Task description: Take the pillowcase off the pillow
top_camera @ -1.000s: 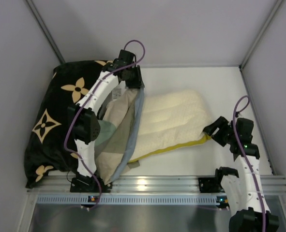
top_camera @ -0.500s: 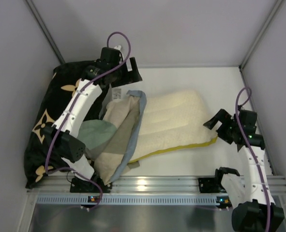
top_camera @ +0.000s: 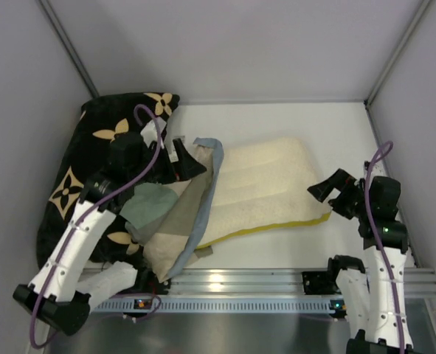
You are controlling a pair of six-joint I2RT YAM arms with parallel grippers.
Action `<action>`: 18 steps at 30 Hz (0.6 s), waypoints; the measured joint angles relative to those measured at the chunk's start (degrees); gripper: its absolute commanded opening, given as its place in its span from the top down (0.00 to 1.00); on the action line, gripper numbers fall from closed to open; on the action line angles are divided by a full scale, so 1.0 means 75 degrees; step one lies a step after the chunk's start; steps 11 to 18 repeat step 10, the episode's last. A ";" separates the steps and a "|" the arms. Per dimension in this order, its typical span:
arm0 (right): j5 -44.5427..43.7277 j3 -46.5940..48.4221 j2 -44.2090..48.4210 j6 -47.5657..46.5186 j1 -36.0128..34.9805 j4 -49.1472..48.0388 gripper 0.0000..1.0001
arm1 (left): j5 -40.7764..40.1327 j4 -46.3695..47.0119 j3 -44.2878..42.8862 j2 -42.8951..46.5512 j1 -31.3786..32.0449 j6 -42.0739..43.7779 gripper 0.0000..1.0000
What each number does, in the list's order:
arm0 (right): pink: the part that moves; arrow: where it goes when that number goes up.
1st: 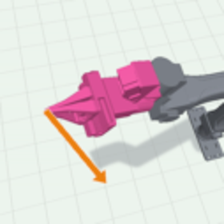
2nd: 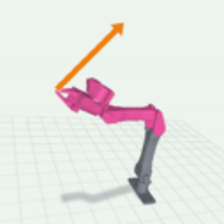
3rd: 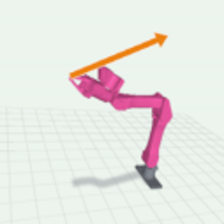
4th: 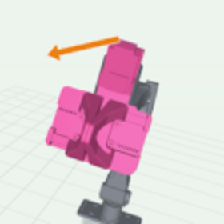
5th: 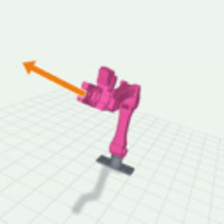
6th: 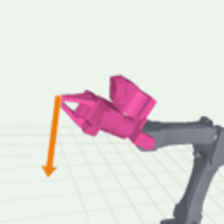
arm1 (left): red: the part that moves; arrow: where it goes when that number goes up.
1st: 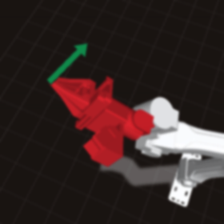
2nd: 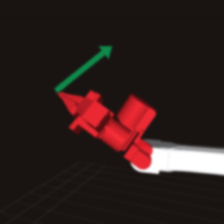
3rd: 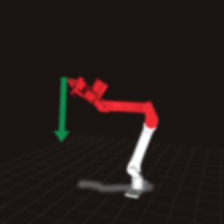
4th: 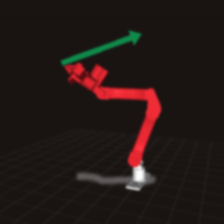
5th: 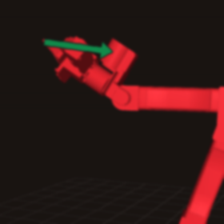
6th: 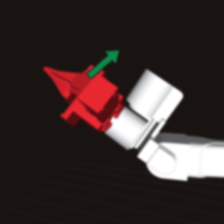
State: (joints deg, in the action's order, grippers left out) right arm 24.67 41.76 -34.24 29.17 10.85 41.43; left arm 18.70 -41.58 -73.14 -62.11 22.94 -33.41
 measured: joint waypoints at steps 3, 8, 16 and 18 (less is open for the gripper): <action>0.0475 -0.0548 0.0542 0.0128 0.0000 0.0032 0.01 | 0.0851 0.0901 0.1472 0.1437 -0.0003 -0.0408 0.01; 0.0976 -0.0764 0.1763 0.0321 -0.0178 0.0000 0.00 | 0.2305 0.2771 0.3958 0.3643 0.0006 -0.1408 0.01; 0.1271 -0.0848 0.2060 0.0356 -0.0277 -0.0102 0.00 | 0.2868 0.3786 0.5015 0.4567 0.0009 -0.2116 0.01; 0.1271 -0.0848 0.2060 0.0356 -0.0277 -0.0102 0.00 | 0.2868 0.3786 0.5015 0.4567 0.0009 -0.2116 0.01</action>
